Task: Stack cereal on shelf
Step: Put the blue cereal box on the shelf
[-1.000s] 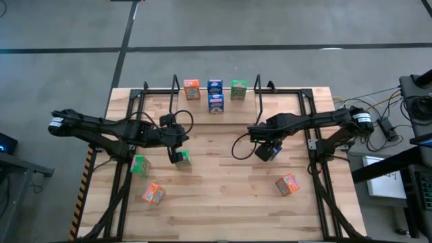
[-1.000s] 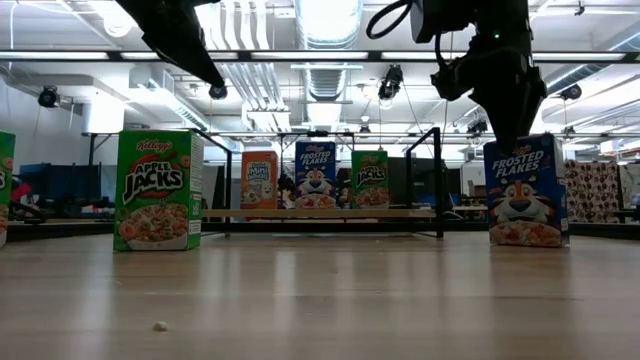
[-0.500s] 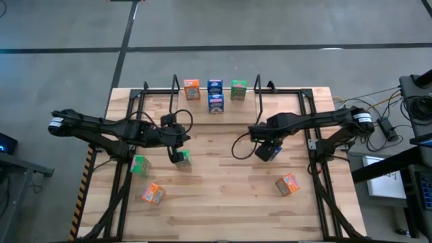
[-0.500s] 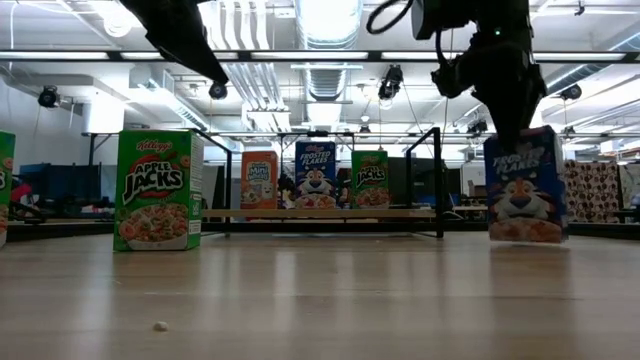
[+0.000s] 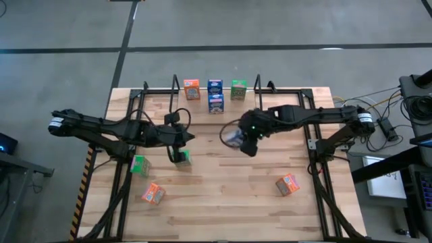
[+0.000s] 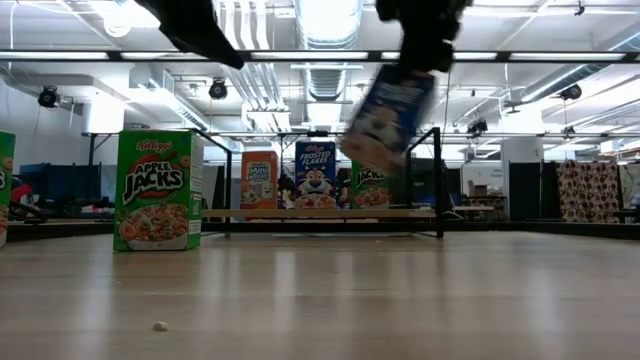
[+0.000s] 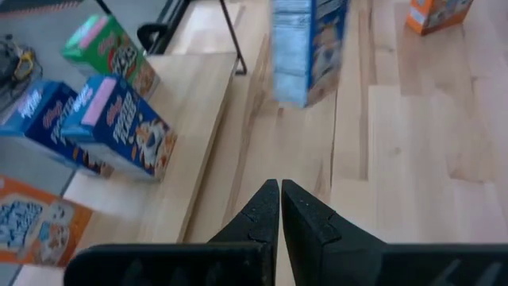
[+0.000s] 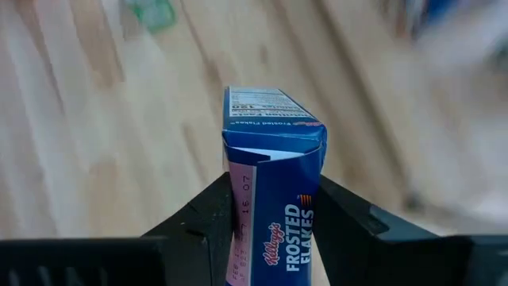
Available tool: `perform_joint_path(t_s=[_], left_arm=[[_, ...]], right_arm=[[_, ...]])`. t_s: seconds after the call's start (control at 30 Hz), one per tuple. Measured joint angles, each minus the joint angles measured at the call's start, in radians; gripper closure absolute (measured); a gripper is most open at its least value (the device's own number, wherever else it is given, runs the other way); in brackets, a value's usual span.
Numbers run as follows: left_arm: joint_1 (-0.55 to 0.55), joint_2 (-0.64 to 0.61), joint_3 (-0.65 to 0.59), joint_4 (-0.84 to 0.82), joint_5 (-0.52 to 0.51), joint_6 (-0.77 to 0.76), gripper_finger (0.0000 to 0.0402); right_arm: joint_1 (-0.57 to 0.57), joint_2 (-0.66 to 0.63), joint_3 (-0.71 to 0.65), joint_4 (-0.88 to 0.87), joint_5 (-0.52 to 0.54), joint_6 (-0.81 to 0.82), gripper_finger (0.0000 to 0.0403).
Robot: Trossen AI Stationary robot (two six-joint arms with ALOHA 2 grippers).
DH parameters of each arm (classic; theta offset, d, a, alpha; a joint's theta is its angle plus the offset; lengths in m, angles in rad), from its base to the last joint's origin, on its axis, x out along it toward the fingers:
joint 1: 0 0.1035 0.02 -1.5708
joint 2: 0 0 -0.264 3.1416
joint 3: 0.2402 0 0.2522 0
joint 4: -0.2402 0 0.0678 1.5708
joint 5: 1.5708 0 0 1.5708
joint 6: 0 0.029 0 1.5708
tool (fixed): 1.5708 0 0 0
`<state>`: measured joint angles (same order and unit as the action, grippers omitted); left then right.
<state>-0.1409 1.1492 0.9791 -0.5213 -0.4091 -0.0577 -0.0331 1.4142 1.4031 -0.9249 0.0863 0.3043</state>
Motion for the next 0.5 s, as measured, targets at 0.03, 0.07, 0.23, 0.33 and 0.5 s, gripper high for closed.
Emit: perform_joint_path(t_s=[0.03, 0.07, 0.23, 0.33, 0.5], left_arm=[[0.0, 0.002, 0.0, 0.01, 0.0, 0.01, 0.0401], [0.0, 0.003, 0.0, 0.02, 0.0, 0.019, 0.0401], [0.0, 0.003, 0.0, 0.044, 0.0, 0.031, 0.0401], [0.0, 0.003, 0.0, 0.058, 0.0, 0.031, 0.0401], [0.0, 0.026, 0.0, 0.085, 0.0, 0.038, 0.0401]], right_arm=[[-0.003, 0.001, 0.003, 0.038, 0.018, -0.055, 0.0266], [-0.007, 0.001, 0.005, 0.071, 0.03, -0.112, 0.0266], [-0.044, 0.002, -0.011, 0.22, 0.048, -0.369, 0.0266], [-0.078, 0.003, -0.014, 0.257, 0.046, -0.456, 0.0266], [-0.132, 0.03, 0.002, 0.279, 0.047, -0.519, 0.0266]])
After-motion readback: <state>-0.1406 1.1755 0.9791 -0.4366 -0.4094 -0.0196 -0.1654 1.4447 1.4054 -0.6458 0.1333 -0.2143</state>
